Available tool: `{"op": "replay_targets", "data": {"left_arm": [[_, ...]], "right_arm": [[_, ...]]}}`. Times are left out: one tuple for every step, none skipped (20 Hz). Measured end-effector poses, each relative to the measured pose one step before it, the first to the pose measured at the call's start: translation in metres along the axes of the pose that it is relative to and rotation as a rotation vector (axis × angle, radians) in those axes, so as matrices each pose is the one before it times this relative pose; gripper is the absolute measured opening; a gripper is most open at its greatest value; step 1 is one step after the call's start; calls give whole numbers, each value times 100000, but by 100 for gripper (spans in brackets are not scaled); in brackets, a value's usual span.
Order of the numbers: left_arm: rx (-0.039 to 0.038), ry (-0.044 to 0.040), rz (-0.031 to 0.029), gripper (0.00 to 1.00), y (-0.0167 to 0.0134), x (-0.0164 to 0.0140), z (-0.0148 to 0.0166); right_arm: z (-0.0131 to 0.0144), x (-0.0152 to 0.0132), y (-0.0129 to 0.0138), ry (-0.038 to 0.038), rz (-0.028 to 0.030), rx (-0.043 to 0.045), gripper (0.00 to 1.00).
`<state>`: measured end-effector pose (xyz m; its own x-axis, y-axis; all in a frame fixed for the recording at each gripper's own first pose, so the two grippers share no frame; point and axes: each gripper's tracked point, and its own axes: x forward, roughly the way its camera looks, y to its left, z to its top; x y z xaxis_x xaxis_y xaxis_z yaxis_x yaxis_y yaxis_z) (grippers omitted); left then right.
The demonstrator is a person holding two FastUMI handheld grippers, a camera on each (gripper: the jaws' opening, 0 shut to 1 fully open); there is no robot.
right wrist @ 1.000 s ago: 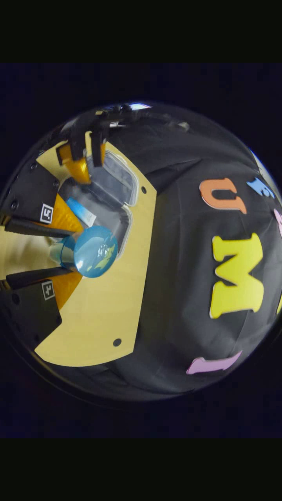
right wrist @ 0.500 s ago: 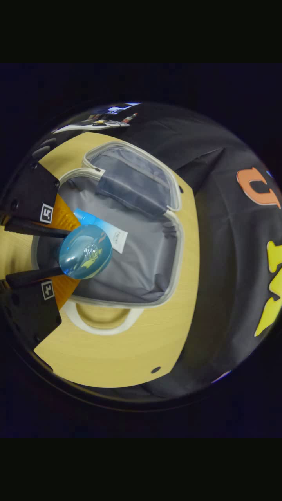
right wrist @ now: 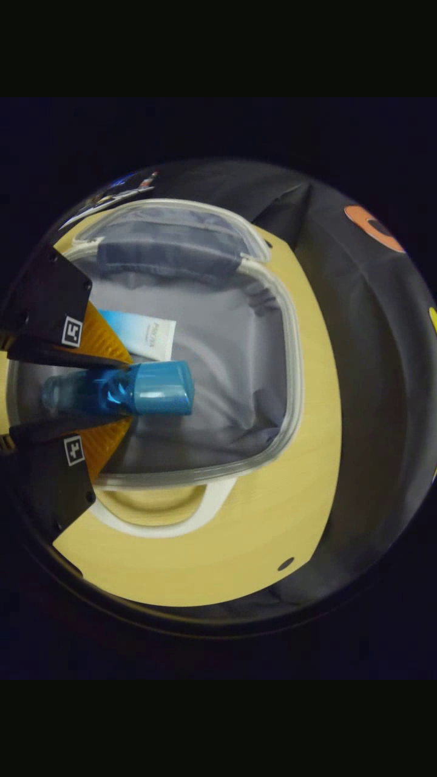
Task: First open the suitcase, pack the skin care products into it, and then close the suitcase.
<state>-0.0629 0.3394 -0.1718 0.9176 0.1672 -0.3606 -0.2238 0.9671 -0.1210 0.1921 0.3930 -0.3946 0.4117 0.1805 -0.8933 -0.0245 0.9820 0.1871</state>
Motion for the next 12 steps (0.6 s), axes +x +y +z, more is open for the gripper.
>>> {"op": "replay_targets", "data": {"left_arm": [[-2299, 1931, 1302, 99, 740, -148, -793], [-2457, 1222, 829, 99, 544, 79, -547], [-2922, 1242, 100, 99, 510, 18, -663], [-3311, 1225, -225, 99, 695, 281, -651], [-2613, 2414, 454, 99, 760, 174, -802], [-2253, 2911, 1654, 98, 1168, 364, -800], [-2041, 1386, 2550, 99, 1258, 274, -362], [-2344, 959, 1296, 99, 990, 531, 14], [-2772, -773, 1107, 99, 969, 522, 238], [-3770, -498, 472, 99, 869, 570, 227], [-4688, 227, -382, 99, 649, 758, 87], [-4511, 1538, -947, 99, 660, 1040, -160]], "right_arm": [[295, 302, 97, -1182, -1449, 384, 36], [-181, -80, 39, 791, -1630, -554, 36], [145, -72, -30, -509, -1856, -882, 36], [-116, 27, 149, 751, -1524, -1091, 36], [61, 9, 145, -159, -894, -1270, 37], [-180, -151, 47, 342, -560, -1264, 39], [127, 338, 88, -42, -419, -496, 37], [-100, -210, -15, 448, 10, 261, 42], [-311, -266, 39, 918, 508, 1093, 43], [-64, -573, 128, -198, 1440, 1559, 43], [58, -780, 214, -1288, 2241, 679, 43], [114, -1224, 279, -1896, 3002, -1274, 45]]}}
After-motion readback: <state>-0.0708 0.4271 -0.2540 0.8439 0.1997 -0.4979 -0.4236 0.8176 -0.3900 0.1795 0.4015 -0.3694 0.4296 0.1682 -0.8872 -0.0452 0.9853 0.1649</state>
